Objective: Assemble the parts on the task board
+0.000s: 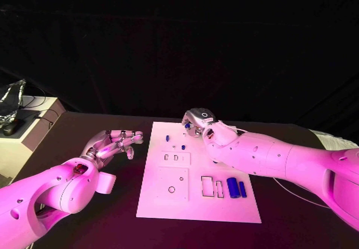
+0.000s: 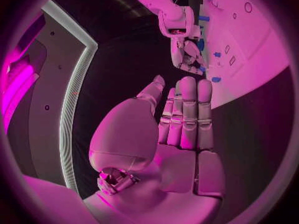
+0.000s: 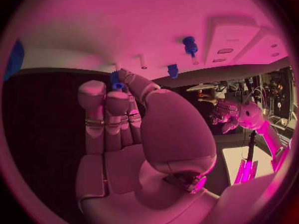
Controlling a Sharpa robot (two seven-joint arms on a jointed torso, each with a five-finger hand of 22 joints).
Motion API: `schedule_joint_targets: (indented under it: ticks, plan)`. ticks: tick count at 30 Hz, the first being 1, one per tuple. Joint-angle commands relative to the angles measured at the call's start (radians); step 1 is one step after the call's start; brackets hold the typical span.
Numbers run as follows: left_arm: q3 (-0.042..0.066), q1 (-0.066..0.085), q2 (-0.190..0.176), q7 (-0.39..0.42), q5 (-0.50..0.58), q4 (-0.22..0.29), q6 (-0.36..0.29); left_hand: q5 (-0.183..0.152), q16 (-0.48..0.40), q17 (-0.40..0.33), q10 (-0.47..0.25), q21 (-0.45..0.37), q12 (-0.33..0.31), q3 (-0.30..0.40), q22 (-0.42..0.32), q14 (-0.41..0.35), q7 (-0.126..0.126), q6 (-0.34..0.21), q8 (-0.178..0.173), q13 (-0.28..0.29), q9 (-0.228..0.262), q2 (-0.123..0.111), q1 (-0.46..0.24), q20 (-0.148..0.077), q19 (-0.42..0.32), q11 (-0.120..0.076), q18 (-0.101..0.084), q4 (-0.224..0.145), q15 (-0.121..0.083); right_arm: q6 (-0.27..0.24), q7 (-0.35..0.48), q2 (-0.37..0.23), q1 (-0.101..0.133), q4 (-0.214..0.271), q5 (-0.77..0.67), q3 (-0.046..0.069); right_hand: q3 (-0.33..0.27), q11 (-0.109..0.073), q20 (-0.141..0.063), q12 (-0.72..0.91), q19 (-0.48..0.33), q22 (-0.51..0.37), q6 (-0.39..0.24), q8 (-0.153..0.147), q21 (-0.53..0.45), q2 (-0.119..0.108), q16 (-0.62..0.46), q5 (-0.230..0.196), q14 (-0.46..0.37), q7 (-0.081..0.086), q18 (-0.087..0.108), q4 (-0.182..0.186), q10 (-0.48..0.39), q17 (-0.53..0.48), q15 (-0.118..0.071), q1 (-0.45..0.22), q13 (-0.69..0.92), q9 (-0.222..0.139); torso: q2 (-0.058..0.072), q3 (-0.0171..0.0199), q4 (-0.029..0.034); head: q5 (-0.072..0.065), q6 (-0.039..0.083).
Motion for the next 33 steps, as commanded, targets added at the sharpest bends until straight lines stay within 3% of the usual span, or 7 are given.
schedule_joint_targets:
  ticks: [1, 15, 19, 21, 24, 33]
  plan:
    - [0.001, 0.000, 0.002, 0.003, -0.003, 0.002, 0.013, -0.005, 0.006, -0.001, -0.005, -0.004, 0.004, -0.002, 0.002, -0.004, -0.001, -0.008, 0.005, -0.001, 0.000, 0.010, -0.003, 0.004, 0.006, 0.000, 0.031, -0.006, 0.005, 0.021, 0.020, 0.002, 0.000, -0.004, 0.011, 0.000, -0.005, -0.027, -0.006, 0.003, 0.059, 0.069, -0.008, -0.002, -0.007, -0.005, -0.005, 0.001, 0.004, -0.002, 0.011, 0.000, 0.074, 0.001, -0.001, -0.011, 0.003, -0.001, 0.000, -0.0005, 0.0003, 0.000, -0.003]
    - [0.001, 0.000, 0.004, 0.001, -0.003, -0.002, 0.015, -0.005, 0.006, -0.002, -0.006, -0.005, 0.003, -0.002, 0.003, -0.004, -0.001, -0.008, 0.006, -0.001, 0.000, 0.012, -0.003, 0.004, 0.007, 0.000, 0.031, -0.007, 0.005, 0.040, 0.021, 0.011, -0.002, -0.014, 0.019, 0.000, -0.009, -0.019, -0.003, 0.003, 0.058, 0.066, -0.031, -0.003, -0.024, -0.012, -0.010, -0.004, 0.004, 0.003, 0.014, 0.013, 0.048, 0.002, 0.004, -0.015, 0.003, -0.005, 0.000, -0.0007, -0.0001, -0.001, -0.005]
    - [0.001, 0.000, 0.004, 0.000, -0.003, -0.003, 0.015, -0.005, 0.007, -0.002, -0.008, -0.006, 0.003, -0.002, 0.004, -0.004, -0.001, -0.008, 0.006, -0.001, 0.000, 0.013, -0.004, 0.004, 0.007, 0.001, 0.031, -0.009, 0.005, 0.040, 0.023, 0.016, -0.003, -0.027, 0.022, 0.000, 0.003, 0.012, 0.009, 0.004, 0.043, 0.023, -0.083, -0.005, -0.180, -0.037, -0.040, -0.015, -0.005, 0.012, 0.042, 0.021, -0.068, -0.018, 0.022, -0.029, 0.001, -0.012, 0.000, -0.0005, -0.0001, -0.002, -0.004]
    - [0.001, 0.000, 0.004, 0.000, -0.003, -0.003, 0.015, -0.005, 0.007, -0.002, -0.008, -0.006, 0.003, -0.002, 0.004, -0.004, -0.001, -0.008, 0.006, -0.001, 0.000, 0.013, -0.004, 0.004, 0.007, 0.001, 0.031, -0.009, 0.005, 0.038, 0.024, 0.017, -0.003, -0.030, 0.023, 0.000, 0.001, 0.023, 0.020, 0.004, 0.044, -0.004, -0.117, -0.003, -0.237, -0.050, -0.060, -0.018, 0.002, 0.005, 0.056, 0.027, -0.119, -0.037, 0.029, -0.027, 0.001, -0.012, 0.001, -0.0004, 0.0001, -0.001, -0.005]
    - [0.001, 0.000, 0.004, -0.001, -0.003, -0.003, 0.015, -0.005, 0.007, -0.002, -0.008, -0.006, 0.003, -0.002, 0.004, -0.004, -0.001, -0.008, 0.006, -0.001, 0.000, 0.013, -0.004, 0.004, 0.007, 0.001, 0.031, -0.009, 0.005, 0.032, 0.026, 0.017, -0.003, -0.032, 0.026, 0.000, -0.055, 0.038, 0.037, 0.004, 0.052, -0.055, -0.143, -0.004, -0.302, -0.060, -0.079, -0.021, 0.013, 0.004, 0.082, 0.057, -0.186, -0.074, 0.038, 0.012, 0.001, -0.012, 0.001, -0.0002, -0.0004, -0.001, -0.005]
    - [0.001, 0.000, 0.004, -0.001, -0.003, -0.005, 0.017, -0.005, 0.007, -0.002, -0.008, -0.006, 0.003, -0.002, 0.004, -0.004, -0.001, -0.008, 0.006, -0.001, 0.000, 0.013, -0.004, 0.004, 0.007, 0.001, 0.031, -0.009, 0.005, 0.003, 0.033, -0.010, -0.003, 0.012, 0.038, 0.000, -0.091, 0.042, 0.041, 0.004, 0.050, -0.106, -0.144, -0.003, -0.298, -0.076, -0.065, -0.022, 0.009, 0.003, 0.089, 0.104, -0.207, -0.105, 0.041, 0.043, 0.001, -0.012, 0.000, 0.0006, -0.0027, -0.001, -0.005]
